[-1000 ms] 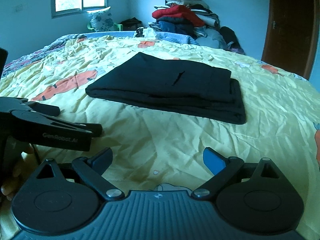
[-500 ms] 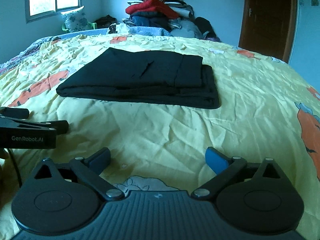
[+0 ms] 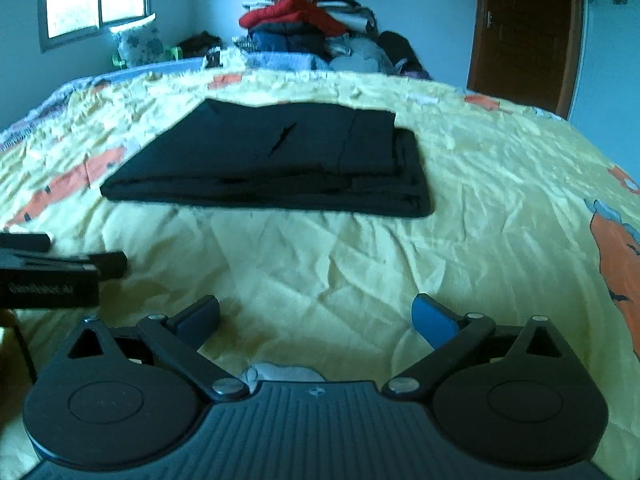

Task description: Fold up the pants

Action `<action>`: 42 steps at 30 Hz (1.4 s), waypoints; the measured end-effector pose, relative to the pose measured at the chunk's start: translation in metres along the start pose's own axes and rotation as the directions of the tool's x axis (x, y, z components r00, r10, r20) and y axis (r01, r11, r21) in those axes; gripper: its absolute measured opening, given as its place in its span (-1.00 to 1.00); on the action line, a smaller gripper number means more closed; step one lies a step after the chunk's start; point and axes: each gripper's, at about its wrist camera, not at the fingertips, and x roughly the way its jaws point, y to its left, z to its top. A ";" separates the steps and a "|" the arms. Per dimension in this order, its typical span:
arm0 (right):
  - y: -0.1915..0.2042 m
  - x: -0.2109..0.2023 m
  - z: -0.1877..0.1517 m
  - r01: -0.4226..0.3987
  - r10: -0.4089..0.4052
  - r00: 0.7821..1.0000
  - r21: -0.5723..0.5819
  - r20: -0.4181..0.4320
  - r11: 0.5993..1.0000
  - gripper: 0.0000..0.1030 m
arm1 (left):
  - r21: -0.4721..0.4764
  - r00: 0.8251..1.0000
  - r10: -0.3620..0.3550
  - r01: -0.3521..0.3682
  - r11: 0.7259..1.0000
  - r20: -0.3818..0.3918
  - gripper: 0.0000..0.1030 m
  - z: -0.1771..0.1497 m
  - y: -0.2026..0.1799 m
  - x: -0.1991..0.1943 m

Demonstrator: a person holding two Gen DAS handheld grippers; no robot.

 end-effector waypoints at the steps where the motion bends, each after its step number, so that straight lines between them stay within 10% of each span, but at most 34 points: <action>1: 0.000 0.000 0.000 0.002 -0.002 1.000 -0.002 0.001 1.000 1.00 | -0.001 1.000 -0.001 0.001 1.000 -0.001 1.00 0.000 0.000 0.000; 42: 0.010 0.002 0.001 0.033 -0.033 0.999 0.033 -0.001 0.999 1.00 | -0.007 1.000 -0.005 0.005 1.000 -0.002 1.00 0.000 0.001 0.000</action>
